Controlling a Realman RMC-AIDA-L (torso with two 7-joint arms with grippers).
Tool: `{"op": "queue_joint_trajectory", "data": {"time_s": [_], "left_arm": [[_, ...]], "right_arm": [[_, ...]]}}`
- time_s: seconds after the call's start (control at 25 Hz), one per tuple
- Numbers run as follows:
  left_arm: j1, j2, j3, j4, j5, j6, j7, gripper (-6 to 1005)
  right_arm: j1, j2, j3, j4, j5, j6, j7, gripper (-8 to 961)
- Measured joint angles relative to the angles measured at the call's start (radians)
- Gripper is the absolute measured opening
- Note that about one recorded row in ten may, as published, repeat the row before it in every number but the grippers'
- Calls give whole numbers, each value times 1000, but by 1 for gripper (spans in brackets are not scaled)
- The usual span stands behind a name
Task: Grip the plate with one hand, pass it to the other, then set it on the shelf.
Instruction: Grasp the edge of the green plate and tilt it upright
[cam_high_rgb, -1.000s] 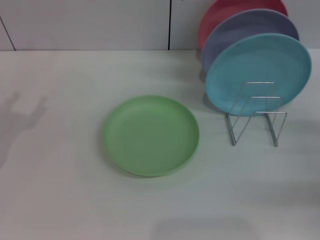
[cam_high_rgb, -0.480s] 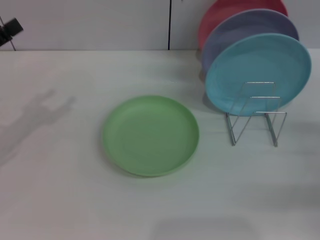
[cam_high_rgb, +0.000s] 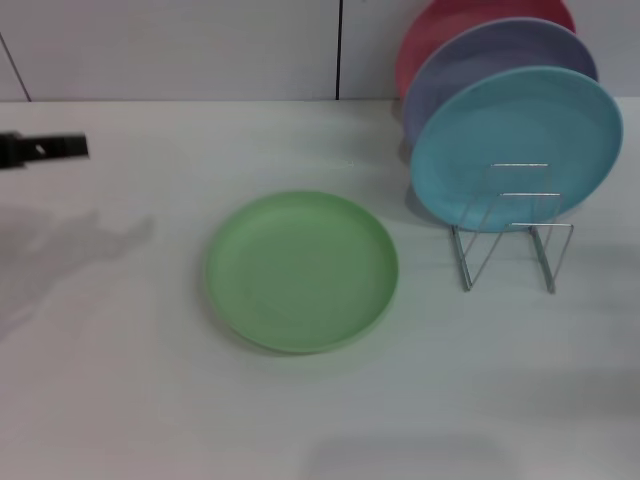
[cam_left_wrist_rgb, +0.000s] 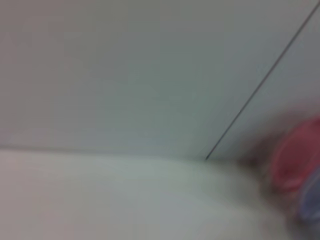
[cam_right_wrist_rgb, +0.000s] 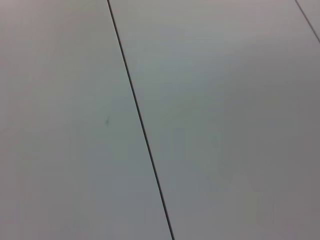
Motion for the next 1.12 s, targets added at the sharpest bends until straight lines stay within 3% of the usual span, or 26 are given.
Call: {"op": "queue_joint_trajectory", "data": {"time_s": [0.08, 0.44, 0.88, 1.12], "left_arm": [[-35, -1, 44, 26, 100, -35, -69, 845], [-136, -11, 252, 31, 304, -68, -303, 846], [-204, -14, 452, -6, 422, -50, -573, 845], [-225, -15, 526, -66, 436, -39, -653, 844]], "right_arm": [[1, -1, 0, -1, 0, 1, 0, 718], [25, -7, 1, -17, 1, 6, -10, 719], [73, -11, 9, -68, 6, 7, -11, 719], [91, -36, 1, -70, 5, 26, -6, 718]]}}
